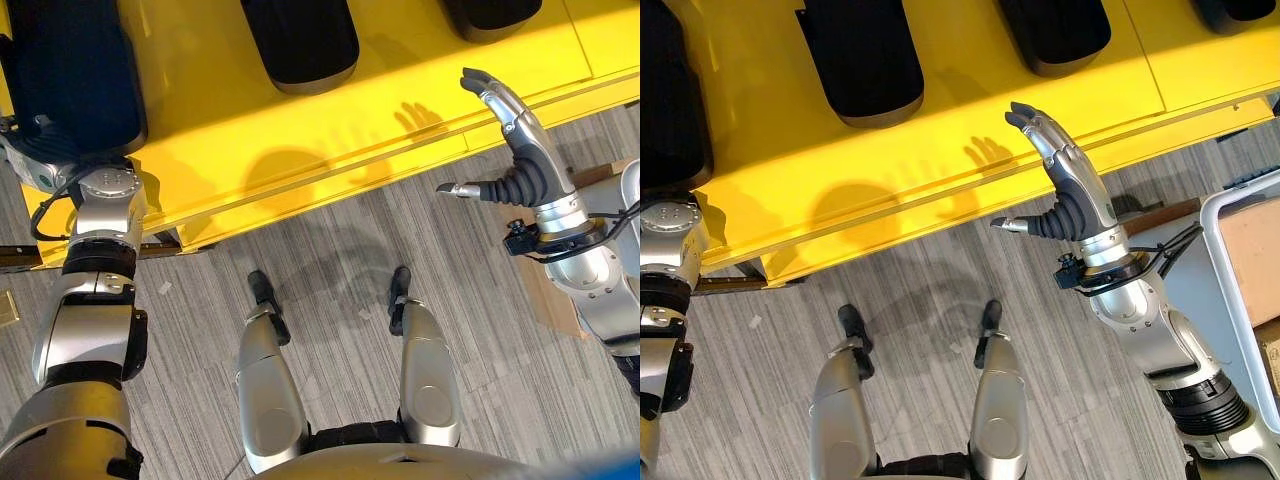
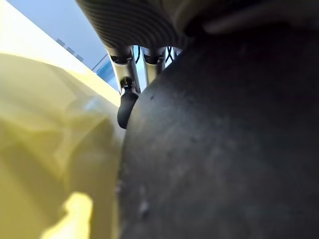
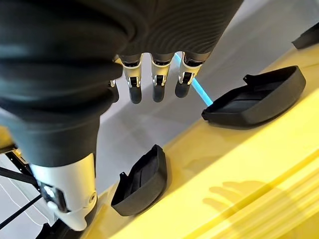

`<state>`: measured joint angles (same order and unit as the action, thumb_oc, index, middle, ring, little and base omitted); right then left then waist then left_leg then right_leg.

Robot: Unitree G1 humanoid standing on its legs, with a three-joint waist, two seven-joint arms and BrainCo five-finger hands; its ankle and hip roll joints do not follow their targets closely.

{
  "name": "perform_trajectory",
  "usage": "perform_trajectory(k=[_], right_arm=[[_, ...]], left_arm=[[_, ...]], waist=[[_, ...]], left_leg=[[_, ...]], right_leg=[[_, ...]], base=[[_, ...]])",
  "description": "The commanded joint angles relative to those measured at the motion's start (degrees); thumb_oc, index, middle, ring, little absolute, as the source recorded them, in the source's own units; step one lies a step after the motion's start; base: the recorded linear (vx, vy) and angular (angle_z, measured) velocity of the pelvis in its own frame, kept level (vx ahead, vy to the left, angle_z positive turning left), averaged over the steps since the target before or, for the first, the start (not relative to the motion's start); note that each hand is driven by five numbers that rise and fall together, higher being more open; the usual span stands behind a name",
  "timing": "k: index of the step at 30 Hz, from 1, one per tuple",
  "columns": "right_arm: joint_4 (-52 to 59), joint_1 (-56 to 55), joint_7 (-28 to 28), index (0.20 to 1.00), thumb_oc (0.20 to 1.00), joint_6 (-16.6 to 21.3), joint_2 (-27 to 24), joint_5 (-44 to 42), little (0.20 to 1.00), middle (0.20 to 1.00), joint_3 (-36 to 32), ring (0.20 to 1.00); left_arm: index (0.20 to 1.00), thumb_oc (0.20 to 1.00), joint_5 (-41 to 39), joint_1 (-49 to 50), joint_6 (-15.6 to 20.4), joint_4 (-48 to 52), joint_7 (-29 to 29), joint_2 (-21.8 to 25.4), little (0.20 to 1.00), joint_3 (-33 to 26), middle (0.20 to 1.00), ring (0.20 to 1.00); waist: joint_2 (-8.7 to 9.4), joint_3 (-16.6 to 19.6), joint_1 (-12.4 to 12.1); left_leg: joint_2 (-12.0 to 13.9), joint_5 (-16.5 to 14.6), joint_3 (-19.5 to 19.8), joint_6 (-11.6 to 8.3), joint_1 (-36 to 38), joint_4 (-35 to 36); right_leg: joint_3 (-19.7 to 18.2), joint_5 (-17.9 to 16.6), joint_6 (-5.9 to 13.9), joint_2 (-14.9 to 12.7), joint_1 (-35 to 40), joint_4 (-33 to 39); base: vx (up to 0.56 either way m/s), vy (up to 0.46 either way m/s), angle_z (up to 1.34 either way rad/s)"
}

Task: Move parts from the plastic box to the shelf.

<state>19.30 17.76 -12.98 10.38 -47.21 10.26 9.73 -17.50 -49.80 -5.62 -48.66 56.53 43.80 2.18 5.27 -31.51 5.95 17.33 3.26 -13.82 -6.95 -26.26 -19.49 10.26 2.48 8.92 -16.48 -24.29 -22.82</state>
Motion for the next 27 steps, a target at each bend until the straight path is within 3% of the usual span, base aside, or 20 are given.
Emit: perform_trajectory(k=[1,2,9,19,22,23,24,27], right_arm=[[3.17,1.2,-2.18,1.0,1.0,1.3,0.64,-0.26,1.0,1.0,-3.09,1.0],[3.28,1.14,-2.32,1.0,1.0,1.06,0.5,-0.16,1.0,1.0,-3.17,1.0],[3.23,1.05,-2.31,1.0,1.0,1.01,0.18,-0.77,1.0,1.0,-3.16,1.0],[3.23,1.48,-3.42,1.0,1.0,-0.44,1.1,0.48,1.0,1.0,-1.42,1.0],[2.98,1.6,-3.73,1.0,1.0,-0.59,1.38,0.42,1.0,1.0,-1.14,1.0],[3.01,1.65,-3.74,1.0,1.0,-0.54,1.49,0.32,1.0,1.0,-1.06,1.0],[3.36,1.59,-3.59,1.0,1.0,-0.76,1.65,0.24,1.0,1.0,-1.11,1.0],[3.65,0.82,-3.74,1.0,1.0,-0.43,2.16,0.2,1.0,1.0,-1.04,1.0]], left_arm=[[0.2,0.2,-0.12,-3.33,1.19,-0.57,0.82,5.61,0.2,0.71,0.2,0.2],[0.2,0.2,-0.13,-3.79,0.81,-0.72,0.35,5.88,0.2,1.04,0.2,0.2],[0.2,0.2,0.89,-7.29,-0.83,-2.29,-0.64,6.6,0.2,3.85,0.2,0.2],[0.222,0.222,-0.59,-7.68,-0.2,-1.9,-1.76,5.29,0.222,5.33,0.222,0.222],[0.2,0.2,-4.6,-6.82,-0.28,-2.54,-1.52,4.48,0.2,4.19,0.2,0.2],[0.247,0.247,-4.53,-6.43,-0.09,-2.71,-1.87,4.23,0.247,3.94,0.247,0.247],[1.0,1.0,-4.59,-5.96,0.04,-2.61,-1.62,3.76,1.0,3.58,1.0,1.0],[1.0,1.0,-6.58,-3.42,1.43,-2.02,-1.96,2.09,1.0,1.85,1.0,1.0]], waist=[[2.06,1.72,1.01],[2.01,1.74,1.07],[2.61,1.73,1.4],[2.52,1.71,1.11],[2.5,1.71,0.96],[2.55,1.71,0.95],[2.67,1.71,0.89],[3.01,1.71,0.79]], left_leg=[[-2.34,-7.78,-5.05,2.36,1.94,-5.8],[-2.55,-9.35,-4.38,1.86,2.54,-6.23],[-1.93,-11.02,-4.64,2.44,1.38,-8.78],[-2.23,-11.96,-4.72,3.17,0.16,-9.98],[-2.59,-11.95,-4.84,3.16,0.87,-9.58],[-2.64,-11.9,-4.83,3.14,1.03,-9.4],[-2.66,-11.78,-4.8,3.11,1.22,-9.18],[-2.63,-9.94,-5.82,3.71,1.54,-7.9]], right_leg=[[0.99,2.39,-2.05,5.9,-1.03,-1.15],[0.47,3.53,-1.54,6.01,-0.54,-1.6],[0.12,3.8,-1.42,5.86,-1.42,-3.03],[0.13,3.73,-1.22,5.58,-2.63,-4.1],[0.33,3.62,-0.99,5.53,-1.9,-3.65],[0.37,3.56,-0.93,5.55,-1.72,-3.47],[0.41,3.5,-0.89,5.57,-1.53,-3.35],[1.05,2.18,-1.4,5.71,-1.31,-2.31]], base=[[0.09,0.072,-0.02],[0.09,0.071,-0.03],[0.01,0.02,-0.03],[0.0,0.0,0.0],[0.01,-0.029,0.0],[-0.01,-0.064,0.0],[-0.01,-0.08,-0.01],[-0.07,-0.093,0.01]])
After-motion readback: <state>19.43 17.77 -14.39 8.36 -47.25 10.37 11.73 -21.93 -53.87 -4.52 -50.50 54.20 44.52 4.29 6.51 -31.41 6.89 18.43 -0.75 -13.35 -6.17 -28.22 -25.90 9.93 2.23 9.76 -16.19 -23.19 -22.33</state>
